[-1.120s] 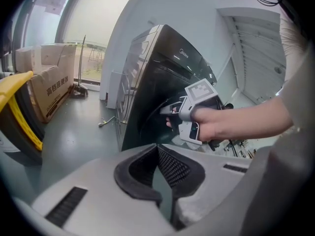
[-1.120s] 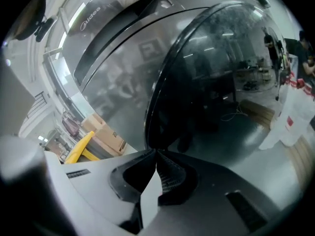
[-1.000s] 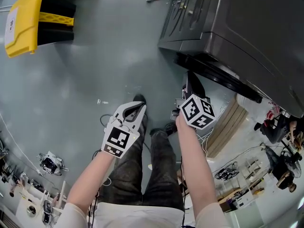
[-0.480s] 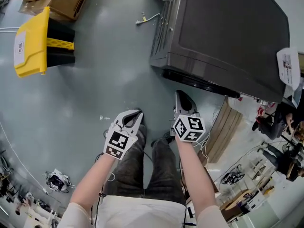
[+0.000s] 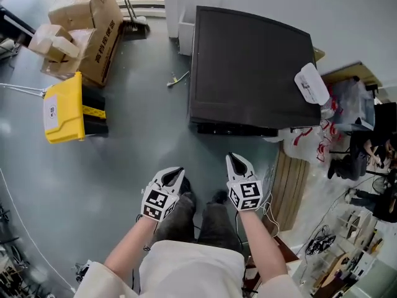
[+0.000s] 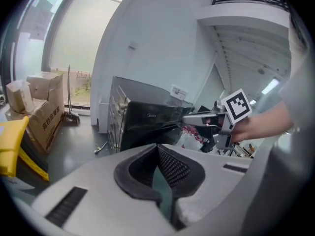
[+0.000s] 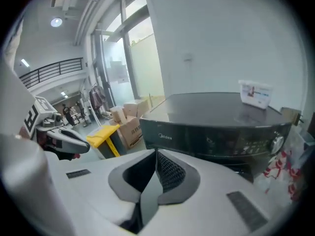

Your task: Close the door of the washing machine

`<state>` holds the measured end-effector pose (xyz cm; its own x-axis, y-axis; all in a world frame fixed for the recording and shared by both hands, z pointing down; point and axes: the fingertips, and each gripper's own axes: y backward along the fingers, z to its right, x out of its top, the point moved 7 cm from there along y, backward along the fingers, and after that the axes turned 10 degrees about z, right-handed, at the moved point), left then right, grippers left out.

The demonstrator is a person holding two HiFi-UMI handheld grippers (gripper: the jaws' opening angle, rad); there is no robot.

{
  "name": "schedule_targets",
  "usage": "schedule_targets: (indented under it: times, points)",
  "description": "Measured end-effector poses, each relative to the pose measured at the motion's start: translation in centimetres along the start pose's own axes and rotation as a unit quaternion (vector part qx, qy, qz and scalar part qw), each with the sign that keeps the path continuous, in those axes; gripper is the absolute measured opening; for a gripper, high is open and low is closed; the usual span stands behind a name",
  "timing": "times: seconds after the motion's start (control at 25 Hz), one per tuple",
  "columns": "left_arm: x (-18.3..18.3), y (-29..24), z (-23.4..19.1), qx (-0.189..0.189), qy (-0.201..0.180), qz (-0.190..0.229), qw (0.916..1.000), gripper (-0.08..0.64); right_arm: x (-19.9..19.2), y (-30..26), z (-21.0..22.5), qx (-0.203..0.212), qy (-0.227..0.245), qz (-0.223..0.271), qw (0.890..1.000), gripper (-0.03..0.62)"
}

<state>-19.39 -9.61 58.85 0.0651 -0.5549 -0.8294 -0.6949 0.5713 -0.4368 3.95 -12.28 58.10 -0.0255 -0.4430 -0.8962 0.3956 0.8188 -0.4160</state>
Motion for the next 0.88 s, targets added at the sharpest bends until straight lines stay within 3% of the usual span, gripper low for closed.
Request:
schedule_targets:
  times: [0.32,0.88]
  points:
    - [7.2,3.0,5.6,0.004,-0.029,0.042,0.9987,0.009,7.2,8.7,-0.7,0.034,0.04,0.031,0.998,0.034]
    - [17.0,10.3,15.5,0.025,-0.076,0.116,0.99,0.009,17.7,21.8,1.1,0.047,0.063,0.091,0.993,0.034]
